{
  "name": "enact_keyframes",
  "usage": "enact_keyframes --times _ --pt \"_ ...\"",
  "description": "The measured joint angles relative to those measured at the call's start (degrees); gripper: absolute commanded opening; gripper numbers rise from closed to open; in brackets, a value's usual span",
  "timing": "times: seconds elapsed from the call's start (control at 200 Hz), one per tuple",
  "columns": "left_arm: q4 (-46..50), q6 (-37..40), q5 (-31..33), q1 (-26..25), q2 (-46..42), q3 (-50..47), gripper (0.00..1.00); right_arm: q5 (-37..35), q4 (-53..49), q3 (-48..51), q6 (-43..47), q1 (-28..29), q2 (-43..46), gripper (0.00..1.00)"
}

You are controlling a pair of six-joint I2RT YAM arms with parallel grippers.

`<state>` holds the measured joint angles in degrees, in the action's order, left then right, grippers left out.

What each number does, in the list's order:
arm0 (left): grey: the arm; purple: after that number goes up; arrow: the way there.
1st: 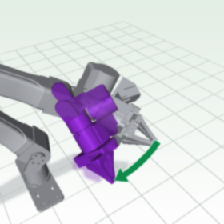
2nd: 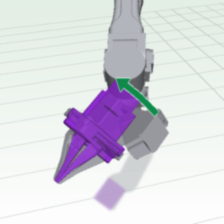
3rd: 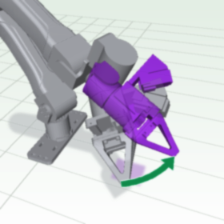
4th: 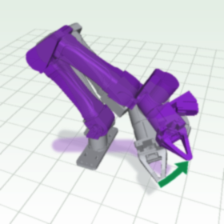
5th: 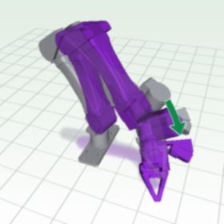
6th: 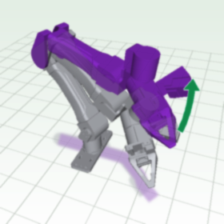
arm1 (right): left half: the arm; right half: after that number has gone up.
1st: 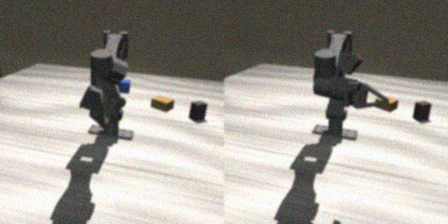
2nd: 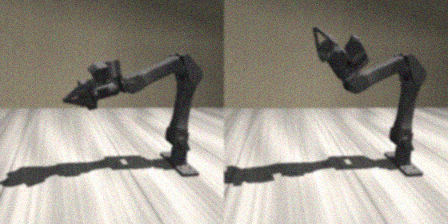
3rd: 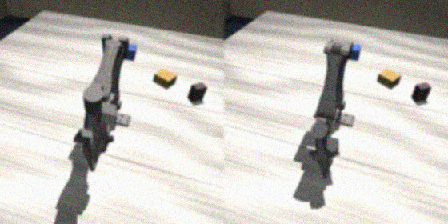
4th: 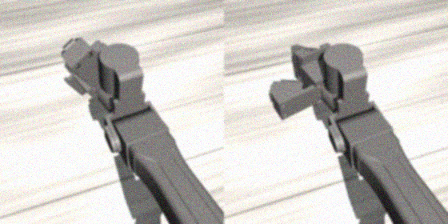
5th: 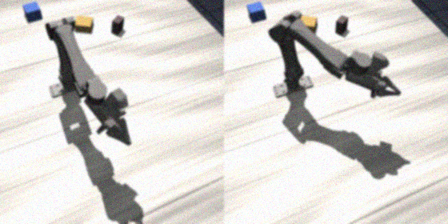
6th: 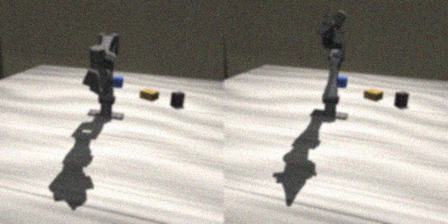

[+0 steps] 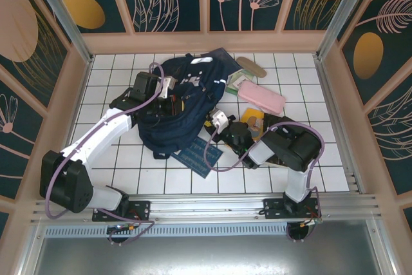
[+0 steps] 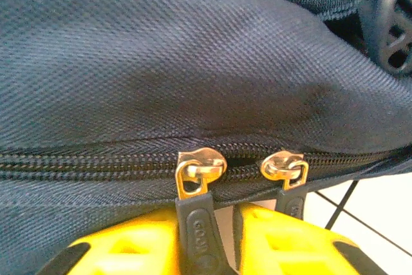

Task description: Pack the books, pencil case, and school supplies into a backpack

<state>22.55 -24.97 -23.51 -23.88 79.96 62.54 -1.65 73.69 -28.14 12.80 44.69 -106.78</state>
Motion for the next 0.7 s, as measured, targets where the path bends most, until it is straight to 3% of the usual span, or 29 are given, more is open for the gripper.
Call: enact_keyframes --times 0.13,0.4,0.701 --pt "-0.42 -0.28 -0.09 0.0 0.0 -0.35 0.0 0.11 -0.68 -0.2 -0.31 0.04 -0.04 0.0" --pt "-2.4 -2.19 -0.2 -0.02 0.44 -0.79 0.0 -0.07 -6.47 0.7 0.44 1.14 4.26 0.0" --pt "-8.44 -7.52 -3.32 -0.09 6.78 -0.76 0.0 -1.51 -18.36 0.07 4.04 8.81 8.04 0.0"
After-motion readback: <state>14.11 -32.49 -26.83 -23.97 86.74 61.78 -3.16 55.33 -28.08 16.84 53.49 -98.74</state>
